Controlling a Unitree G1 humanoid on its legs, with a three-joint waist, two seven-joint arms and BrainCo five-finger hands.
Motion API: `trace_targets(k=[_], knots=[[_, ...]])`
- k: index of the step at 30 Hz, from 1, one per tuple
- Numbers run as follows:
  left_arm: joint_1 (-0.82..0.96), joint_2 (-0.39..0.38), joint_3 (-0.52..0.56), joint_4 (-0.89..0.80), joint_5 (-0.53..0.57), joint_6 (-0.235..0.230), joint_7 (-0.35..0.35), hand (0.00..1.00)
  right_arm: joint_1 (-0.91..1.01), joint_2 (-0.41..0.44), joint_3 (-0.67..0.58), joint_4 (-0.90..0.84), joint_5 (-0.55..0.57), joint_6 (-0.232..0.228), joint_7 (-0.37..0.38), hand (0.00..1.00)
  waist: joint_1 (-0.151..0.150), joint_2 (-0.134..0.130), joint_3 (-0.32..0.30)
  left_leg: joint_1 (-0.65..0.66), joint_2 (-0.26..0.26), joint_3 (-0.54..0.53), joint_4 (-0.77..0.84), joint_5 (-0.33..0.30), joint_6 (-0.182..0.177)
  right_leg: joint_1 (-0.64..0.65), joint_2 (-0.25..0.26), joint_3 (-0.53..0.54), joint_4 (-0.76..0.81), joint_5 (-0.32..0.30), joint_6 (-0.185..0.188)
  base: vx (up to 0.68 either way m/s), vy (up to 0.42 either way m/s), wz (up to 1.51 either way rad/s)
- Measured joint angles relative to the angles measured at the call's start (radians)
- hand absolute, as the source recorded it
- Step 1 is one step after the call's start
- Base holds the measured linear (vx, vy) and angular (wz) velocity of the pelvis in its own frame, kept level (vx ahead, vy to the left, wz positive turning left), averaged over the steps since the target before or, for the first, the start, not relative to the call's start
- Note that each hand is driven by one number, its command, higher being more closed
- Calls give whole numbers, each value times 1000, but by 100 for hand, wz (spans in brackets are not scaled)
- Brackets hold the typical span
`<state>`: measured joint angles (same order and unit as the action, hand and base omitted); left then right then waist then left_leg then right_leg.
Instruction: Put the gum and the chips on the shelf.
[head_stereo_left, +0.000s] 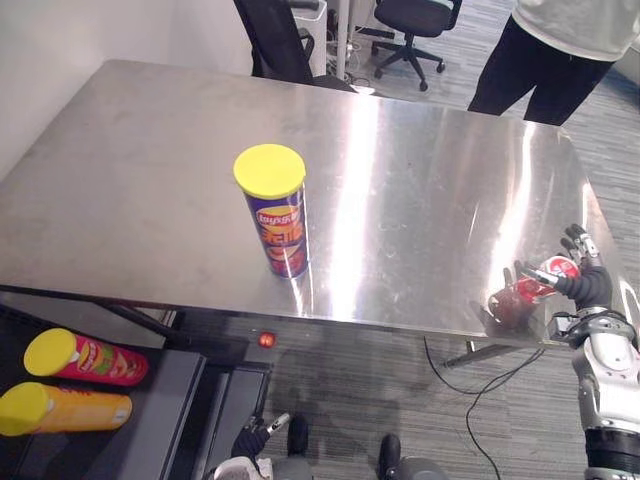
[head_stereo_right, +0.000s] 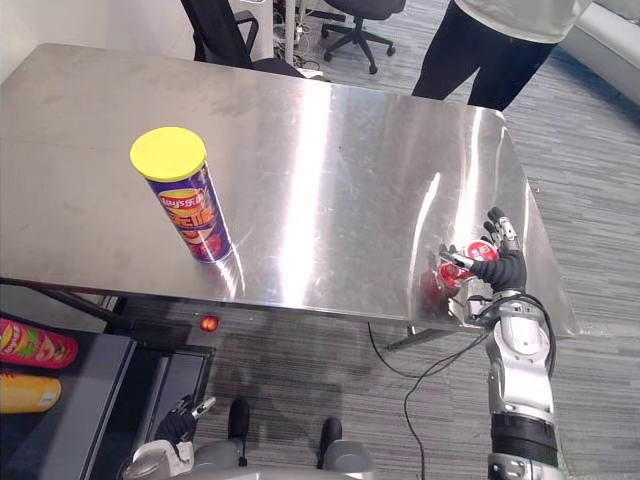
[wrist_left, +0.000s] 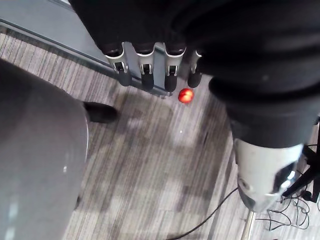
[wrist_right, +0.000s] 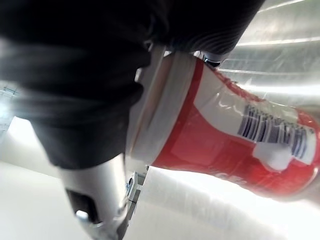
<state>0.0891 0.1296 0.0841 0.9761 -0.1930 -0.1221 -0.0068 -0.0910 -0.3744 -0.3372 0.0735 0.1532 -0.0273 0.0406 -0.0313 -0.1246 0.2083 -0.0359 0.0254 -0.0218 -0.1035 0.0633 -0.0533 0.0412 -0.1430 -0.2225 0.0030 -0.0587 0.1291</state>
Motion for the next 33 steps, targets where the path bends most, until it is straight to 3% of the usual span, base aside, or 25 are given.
trace_targets(k=[16, 17, 33], knots=[[-16, 6, 1, -2, -2, 0, 0, 0, 16, 27, 33, -28, 1, -3, -2, 0, 7, -11, 24, -19, -1, -12, 2, 5, 1, -15, 0, -4, 0, 0, 0, 10, -1, 0], [-16, 6, 1, -2, -2, 0, 0, 0, 16, 28, 33, -29, 1, -4, -2, 100, 7, -12, 24, -19, -1, -12, 2, 5, 1, -14, 0, -4, 1, 1, 0, 0, 0, 0], [-16, 7, 1, -2, -2, 0, 2, 0, 21, 44, 65, -48, -27, -7, -9, 100, 8, -12, 25, -16, 5, -11, 0, 4, -5, -18, 4, 3, 14, 0, 0, 0, 0, 0]])
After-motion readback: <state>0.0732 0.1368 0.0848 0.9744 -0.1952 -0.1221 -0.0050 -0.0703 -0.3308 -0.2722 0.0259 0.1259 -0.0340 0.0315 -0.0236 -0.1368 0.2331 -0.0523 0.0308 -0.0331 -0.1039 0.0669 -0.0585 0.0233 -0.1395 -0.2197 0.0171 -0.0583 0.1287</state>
